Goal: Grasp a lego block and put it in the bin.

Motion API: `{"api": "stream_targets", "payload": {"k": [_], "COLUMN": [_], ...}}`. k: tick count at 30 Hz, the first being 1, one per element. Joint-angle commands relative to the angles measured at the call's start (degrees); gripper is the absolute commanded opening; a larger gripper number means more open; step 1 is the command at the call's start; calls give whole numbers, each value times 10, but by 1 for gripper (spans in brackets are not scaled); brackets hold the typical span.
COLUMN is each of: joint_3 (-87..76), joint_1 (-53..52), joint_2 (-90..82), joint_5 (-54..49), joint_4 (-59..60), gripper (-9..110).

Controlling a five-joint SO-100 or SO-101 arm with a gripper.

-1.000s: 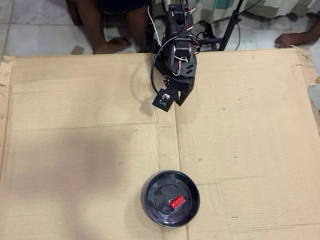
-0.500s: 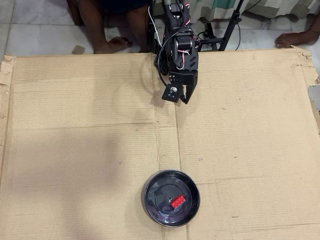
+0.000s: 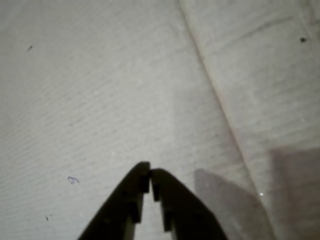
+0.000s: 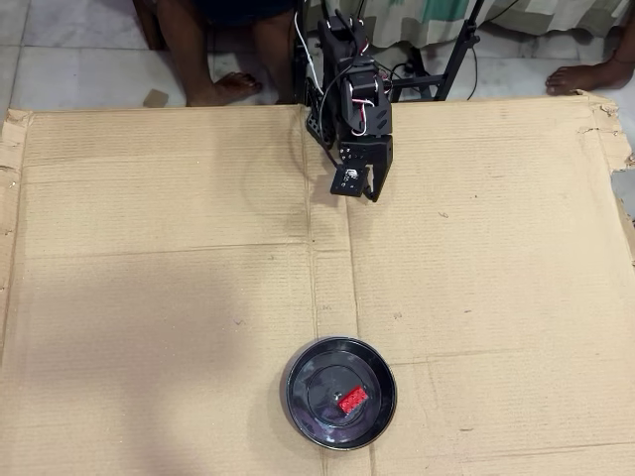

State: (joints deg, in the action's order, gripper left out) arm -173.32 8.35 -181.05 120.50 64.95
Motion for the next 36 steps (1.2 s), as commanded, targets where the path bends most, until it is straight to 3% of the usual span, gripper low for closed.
{"api": "stream_targets", "payload": {"k": [1,11,17,36], "joint_3": [-22,-122,-123,-123], "joint_1": [-5,-11,-11,-14], "joint_2": [-42,-149,-151,-152], "joint_5": [-3,-4,-65,-668], "joint_4": [-8,-5,2,4], "gripper": [0,0,0,0]}}
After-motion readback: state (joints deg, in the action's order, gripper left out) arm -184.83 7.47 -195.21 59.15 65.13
